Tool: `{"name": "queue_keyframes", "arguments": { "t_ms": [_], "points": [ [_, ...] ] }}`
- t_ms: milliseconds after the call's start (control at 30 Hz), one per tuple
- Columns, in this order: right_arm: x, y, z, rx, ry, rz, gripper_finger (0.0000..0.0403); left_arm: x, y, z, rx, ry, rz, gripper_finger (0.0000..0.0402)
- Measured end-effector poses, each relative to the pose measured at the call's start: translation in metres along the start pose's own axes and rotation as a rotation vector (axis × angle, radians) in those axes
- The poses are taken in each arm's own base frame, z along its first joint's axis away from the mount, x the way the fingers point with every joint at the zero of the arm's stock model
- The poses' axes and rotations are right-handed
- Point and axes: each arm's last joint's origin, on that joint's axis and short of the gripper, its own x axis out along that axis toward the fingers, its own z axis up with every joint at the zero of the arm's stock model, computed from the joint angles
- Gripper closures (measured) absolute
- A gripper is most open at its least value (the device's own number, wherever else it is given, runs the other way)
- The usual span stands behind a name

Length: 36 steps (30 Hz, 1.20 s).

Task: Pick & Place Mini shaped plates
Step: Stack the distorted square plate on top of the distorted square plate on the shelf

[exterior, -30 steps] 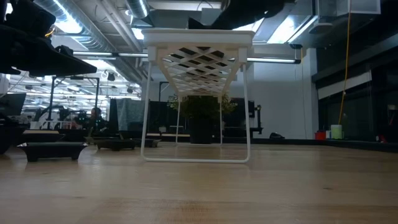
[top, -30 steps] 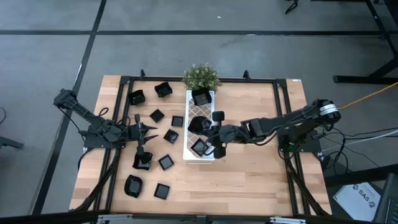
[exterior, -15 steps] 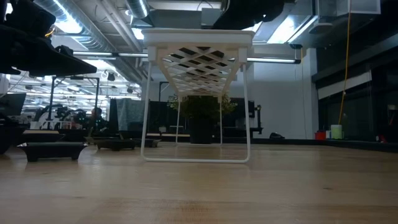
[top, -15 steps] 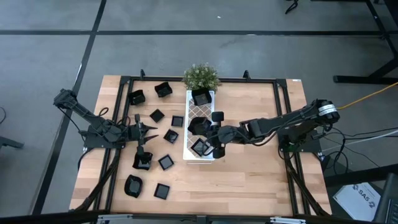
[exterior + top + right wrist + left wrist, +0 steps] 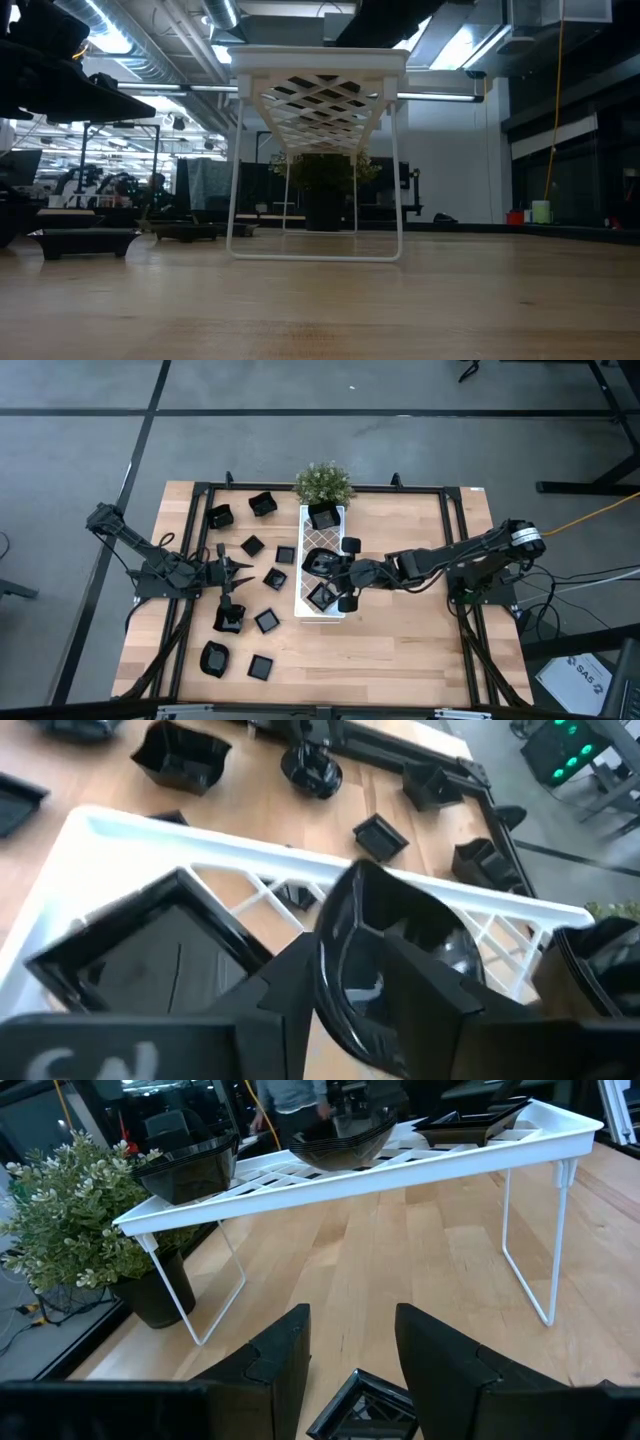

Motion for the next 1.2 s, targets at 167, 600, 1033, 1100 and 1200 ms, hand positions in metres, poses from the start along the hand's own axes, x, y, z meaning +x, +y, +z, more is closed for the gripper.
{"name": "queue_keyframes", "arguments": {
  "t_ms": [167, 600, 1033, 1100, 1200],
  "points": [
    [0.006, 0.002, 0.001, -0.01, -0.024, -0.005, 0.0287, 0.0, 0.0, 0.0, 0.0, 0.0, 0.0, 0.0258],
    [0.004, 0.01, 0.003, 0.029, -0.038, -0.005, 0.0301, 0.0, 0.0, 0.0, 0.0, 0.0, 0.0, 0.0258],
    [-0.015, 0.047, 0.004, -0.088, -0.054, 0.095, 0.0301, 0.0, 0.0, 0.0, 0.0, 0.0, 0.0, 0.0258],
    [-0.017, 0.052, 0.002, -0.043, -0.051, 0.109, 0.0301, 0.0, 0.0, 0.0, 0.0, 0.0, 0.0, 0.0258],
    [-0.022, 0.064, -0.007, 0.037, -0.043, 0.142, 0.0301, 0.0, 0.0, 0.0, 0.0, 0.0, 0.0, 0.0258]
  ]
}}
